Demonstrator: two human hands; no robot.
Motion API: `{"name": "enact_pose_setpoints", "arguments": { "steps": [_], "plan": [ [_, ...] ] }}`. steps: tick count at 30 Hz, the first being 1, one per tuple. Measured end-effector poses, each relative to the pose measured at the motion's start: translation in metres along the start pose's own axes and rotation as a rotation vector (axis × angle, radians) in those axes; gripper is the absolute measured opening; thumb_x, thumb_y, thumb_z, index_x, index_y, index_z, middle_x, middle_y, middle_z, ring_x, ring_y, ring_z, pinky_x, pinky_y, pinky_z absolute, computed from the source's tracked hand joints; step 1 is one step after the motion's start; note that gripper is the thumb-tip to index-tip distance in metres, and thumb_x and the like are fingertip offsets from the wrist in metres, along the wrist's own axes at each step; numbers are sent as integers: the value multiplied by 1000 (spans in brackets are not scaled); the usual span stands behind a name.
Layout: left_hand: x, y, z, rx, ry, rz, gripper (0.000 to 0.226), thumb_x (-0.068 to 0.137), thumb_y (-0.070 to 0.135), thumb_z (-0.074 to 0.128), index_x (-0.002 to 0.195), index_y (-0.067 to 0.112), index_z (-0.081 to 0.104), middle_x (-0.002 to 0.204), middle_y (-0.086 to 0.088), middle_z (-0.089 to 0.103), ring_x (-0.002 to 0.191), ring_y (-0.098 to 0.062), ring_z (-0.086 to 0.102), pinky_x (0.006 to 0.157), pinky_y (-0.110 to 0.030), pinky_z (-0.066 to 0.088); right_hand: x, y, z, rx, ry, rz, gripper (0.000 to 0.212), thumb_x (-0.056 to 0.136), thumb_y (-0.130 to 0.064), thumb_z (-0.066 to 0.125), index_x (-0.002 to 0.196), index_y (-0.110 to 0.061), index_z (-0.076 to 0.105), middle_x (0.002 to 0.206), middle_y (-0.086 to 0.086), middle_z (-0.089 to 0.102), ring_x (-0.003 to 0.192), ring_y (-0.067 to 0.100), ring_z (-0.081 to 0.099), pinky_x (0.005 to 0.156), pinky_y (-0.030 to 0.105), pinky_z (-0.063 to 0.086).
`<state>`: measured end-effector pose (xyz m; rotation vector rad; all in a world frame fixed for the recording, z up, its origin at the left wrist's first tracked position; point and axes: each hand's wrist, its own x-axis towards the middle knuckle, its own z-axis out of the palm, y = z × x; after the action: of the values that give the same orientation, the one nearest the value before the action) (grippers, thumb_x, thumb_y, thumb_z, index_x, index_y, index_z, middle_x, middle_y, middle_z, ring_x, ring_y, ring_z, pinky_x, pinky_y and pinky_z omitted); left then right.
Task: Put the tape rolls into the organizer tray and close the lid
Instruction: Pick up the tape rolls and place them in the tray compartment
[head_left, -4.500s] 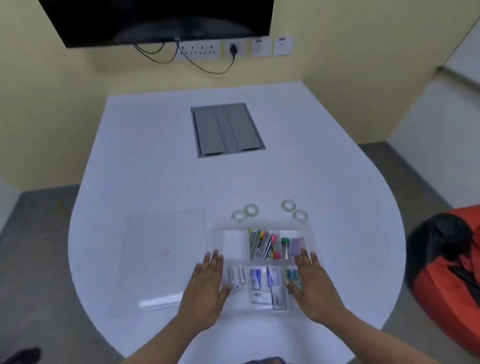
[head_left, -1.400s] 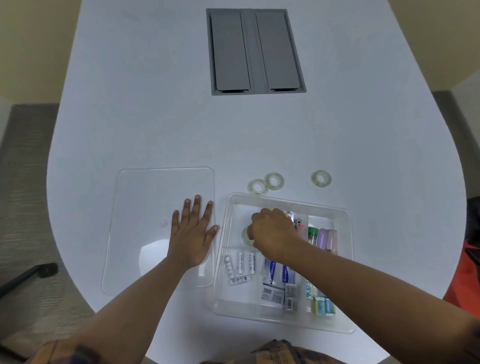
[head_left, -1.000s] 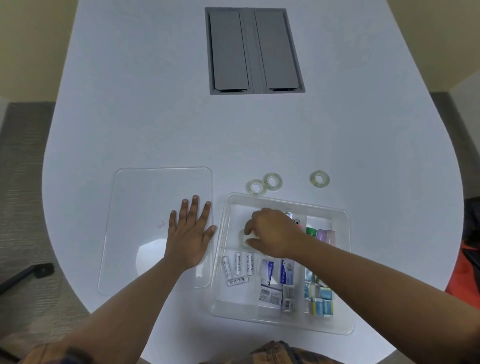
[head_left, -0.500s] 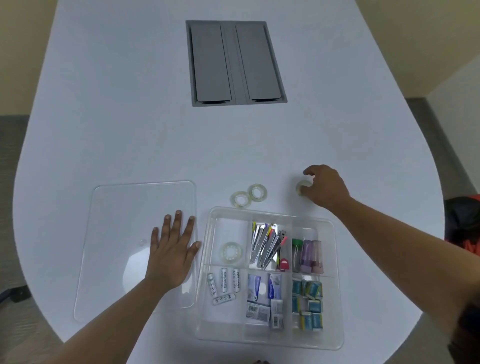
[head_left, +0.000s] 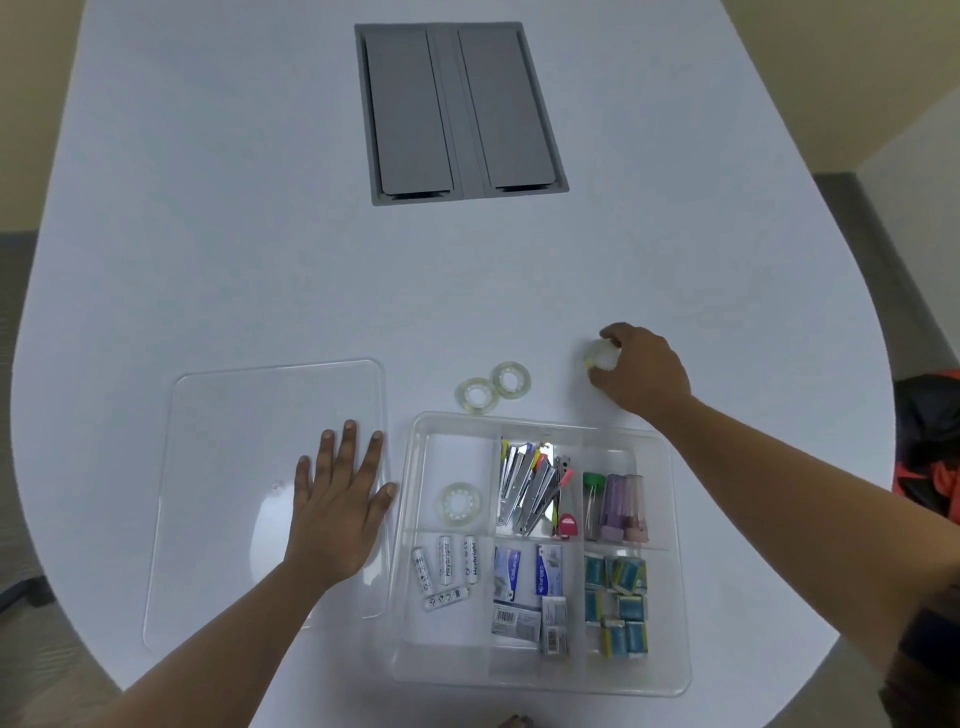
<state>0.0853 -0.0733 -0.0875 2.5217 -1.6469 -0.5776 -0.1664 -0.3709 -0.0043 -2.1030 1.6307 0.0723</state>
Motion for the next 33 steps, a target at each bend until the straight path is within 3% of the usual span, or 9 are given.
{"name": "enact_pose_setpoints", "arguments": {
  "steps": [5,11,13,16,20,23,27,33],
  "plan": [
    [0,1,-1,15,7,-1,64,93,59,7,151,34,-3,161,0,-9,147,-21,-13,118,-49,-1,-33,-36,-12,228,92,-135,38,78,-31,73,113,-24,62,112,-2,72,99,19,68,85,39,56],
    [0,1,-2,23,2,1,65,93,60,6,151,33,-3,162,-1,-8,148,-22,-13,118,-48,-2,-91,-75,7,248,17,-416,25,78,-20,74,103,-14,73,126,3,68,109,24,65,96,40,51],
    [-1,1,-2,27,7,0,65,93,59,7,152,32,-1,162,-1,-7,148,-22,-12,118,-47,-2,-105,-81,18,207,-60,-464,21,80,-22,73,100,-16,73,132,2,66,114,24,63,98,32,47],
    [0,1,-1,31,12,2,65,93,59,7,152,32,-2,162,-1,-8,148,-21,-13,118,-46,-4,-118,-81,34,86,-129,-538,22,85,-28,69,104,-18,74,136,-1,61,119,21,61,93,31,48],
    [-1,0,0,30,12,8,64,94,59,8,151,33,-3,162,0,-9,147,-21,-15,117,-46,-5,-122,-85,51,-110,-88,-639,21,86,-28,70,103,-18,76,100,5,64,93,29,60,78,38,46],
    [-1,1,0,22,20,9,64,94,58,9,151,33,-2,162,0,-9,148,-21,-13,118,-46,-4,-117,-91,61,-293,-127,-663,22,93,-29,60,109,-21,73,99,4,63,95,28,57,77,36,37],
    [-1,0,0,14,24,14,63,95,58,10,151,32,-2,162,-1,-8,148,-22,-12,118,-47,-2,-113,-98,68,-499,-178,-663,18,86,-15,62,100,-23,70,95,-1,60,93,23,54,71,31,26],
    [1,0,1,2,22,13,63,95,58,11,151,33,-2,162,0,-9,148,-21,-13,118,-48,-2,-111,-97,75,-567,-210,-672,26,68,3,60,83,-16,68,85,4,60,86,26,54,71,33,27]
  ]
}}
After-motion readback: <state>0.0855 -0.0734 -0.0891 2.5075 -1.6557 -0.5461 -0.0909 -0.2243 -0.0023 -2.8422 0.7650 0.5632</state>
